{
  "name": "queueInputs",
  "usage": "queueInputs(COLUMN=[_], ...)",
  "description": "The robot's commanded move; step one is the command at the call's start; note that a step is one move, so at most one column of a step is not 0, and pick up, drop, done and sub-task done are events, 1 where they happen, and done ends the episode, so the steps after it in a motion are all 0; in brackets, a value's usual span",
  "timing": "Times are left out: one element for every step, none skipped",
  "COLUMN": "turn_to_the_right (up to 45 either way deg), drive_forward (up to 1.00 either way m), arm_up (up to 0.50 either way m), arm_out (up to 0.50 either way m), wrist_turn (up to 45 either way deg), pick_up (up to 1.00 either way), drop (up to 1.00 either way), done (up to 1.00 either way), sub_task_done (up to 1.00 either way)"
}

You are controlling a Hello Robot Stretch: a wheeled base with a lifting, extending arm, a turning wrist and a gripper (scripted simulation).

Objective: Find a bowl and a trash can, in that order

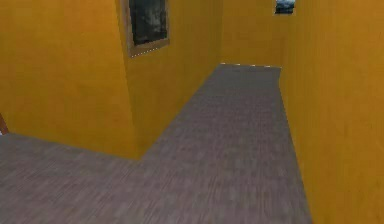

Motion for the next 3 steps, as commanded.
queueInputs(turn_to_the_right=[12.0, 0.0, 3.0], drive_forward=[0.00, 0.35, 0.00], arm_up=[0.00, 0.00, 0.00], arm_out=[0.00, 0.00, 0.00], wrist_turn=[0.0, 0.0, 0.0], pick_up=[0.00, 0.00, 0.00], drop=[0.00, 0.00, 0.00], done=[0.00, 0.00, 0.00], sub_task_done=[0.00, 0.00, 0.00])
